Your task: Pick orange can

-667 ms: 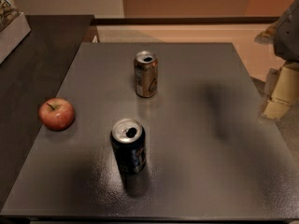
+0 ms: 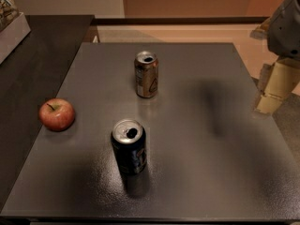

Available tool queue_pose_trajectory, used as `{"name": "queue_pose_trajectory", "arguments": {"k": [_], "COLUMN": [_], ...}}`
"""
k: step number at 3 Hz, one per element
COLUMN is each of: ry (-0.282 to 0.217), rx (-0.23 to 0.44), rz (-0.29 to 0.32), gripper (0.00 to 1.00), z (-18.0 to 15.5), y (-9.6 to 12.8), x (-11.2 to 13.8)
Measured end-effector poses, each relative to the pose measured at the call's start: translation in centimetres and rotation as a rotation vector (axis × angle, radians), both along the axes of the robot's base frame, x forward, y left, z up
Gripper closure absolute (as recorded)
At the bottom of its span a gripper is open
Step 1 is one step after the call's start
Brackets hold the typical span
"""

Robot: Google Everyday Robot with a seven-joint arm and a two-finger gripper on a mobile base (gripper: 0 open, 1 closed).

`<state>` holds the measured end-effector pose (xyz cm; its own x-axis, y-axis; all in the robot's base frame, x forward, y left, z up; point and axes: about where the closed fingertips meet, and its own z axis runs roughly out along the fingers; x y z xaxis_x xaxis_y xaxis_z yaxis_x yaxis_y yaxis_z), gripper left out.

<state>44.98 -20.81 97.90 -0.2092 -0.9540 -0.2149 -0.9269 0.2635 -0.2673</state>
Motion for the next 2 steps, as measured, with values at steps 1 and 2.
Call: {"name": "queue_pose_trajectory", "arguments": {"k": [1,2], "ry": [-0.018,-0.025], "rx": [0.049,0.100], "rz": [0.012,-0.003], "gripper": [0.00,0.00], "z": [-0.2,-0.8], "y": [1.9,3.9], "x": [2.7,6.2]}}
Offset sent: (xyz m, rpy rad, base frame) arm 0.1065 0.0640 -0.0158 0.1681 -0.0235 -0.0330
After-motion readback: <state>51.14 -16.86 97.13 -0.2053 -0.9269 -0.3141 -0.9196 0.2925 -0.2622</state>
